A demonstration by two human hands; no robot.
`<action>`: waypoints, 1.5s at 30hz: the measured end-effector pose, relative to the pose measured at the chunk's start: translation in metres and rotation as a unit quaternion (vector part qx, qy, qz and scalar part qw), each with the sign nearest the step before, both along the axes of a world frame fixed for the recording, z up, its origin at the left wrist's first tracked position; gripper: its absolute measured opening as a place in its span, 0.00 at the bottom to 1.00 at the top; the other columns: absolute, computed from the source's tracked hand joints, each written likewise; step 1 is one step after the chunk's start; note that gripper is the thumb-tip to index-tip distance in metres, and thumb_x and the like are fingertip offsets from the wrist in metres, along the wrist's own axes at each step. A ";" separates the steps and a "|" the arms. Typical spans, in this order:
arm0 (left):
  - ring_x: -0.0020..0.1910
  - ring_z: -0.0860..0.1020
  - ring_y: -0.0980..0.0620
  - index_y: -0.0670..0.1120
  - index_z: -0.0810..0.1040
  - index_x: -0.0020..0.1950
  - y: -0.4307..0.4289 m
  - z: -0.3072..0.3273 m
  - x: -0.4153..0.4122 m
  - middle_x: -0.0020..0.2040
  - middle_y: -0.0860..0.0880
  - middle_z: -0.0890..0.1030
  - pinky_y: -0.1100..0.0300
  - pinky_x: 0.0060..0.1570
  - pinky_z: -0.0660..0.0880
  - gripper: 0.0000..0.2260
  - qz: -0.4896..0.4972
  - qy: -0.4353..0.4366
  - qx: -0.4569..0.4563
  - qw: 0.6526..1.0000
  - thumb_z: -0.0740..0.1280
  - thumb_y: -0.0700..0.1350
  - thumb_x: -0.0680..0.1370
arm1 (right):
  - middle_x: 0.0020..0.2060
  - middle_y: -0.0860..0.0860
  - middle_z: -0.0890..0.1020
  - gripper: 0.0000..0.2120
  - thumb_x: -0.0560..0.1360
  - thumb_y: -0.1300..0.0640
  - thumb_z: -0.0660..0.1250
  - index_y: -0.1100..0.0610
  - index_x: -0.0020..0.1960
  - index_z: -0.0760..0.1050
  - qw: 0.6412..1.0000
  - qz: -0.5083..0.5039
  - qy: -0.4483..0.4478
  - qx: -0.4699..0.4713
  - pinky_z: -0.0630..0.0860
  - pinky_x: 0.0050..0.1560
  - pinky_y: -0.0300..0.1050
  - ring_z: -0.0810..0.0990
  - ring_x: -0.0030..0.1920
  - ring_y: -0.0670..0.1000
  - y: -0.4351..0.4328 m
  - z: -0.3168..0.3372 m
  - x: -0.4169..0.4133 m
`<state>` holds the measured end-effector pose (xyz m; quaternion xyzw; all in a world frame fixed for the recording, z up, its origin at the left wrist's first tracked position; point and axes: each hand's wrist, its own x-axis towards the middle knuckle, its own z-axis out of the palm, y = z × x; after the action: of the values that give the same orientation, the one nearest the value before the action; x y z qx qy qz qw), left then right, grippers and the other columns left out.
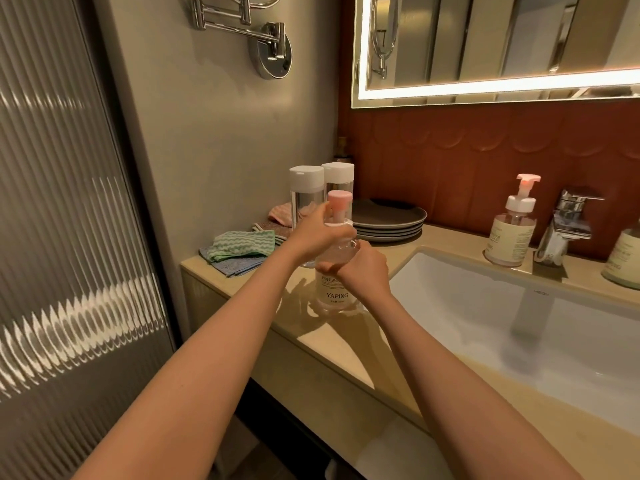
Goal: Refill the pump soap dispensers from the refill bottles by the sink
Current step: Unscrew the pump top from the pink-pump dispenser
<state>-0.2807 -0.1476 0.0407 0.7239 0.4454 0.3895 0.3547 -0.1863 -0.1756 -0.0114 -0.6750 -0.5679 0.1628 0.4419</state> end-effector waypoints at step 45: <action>0.51 0.78 0.49 0.42 0.72 0.60 0.028 0.021 -0.064 0.51 0.47 0.78 0.58 0.51 0.76 0.29 0.240 -0.341 -0.099 0.904 0.75 0.55 0.67 | 0.57 0.51 0.80 0.35 0.62 0.44 0.78 0.56 0.63 0.72 1.000 0.007 0.015 0.019 0.78 0.50 0.45 0.79 0.56 0.51 0.009 -0.008 -0.003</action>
<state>-0.3449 -0.1194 0.0617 0.3794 0.4936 0.6397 0.4507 -0.1890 -0.1666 -0.0197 -0.6599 -0.5691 0.1653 0.4619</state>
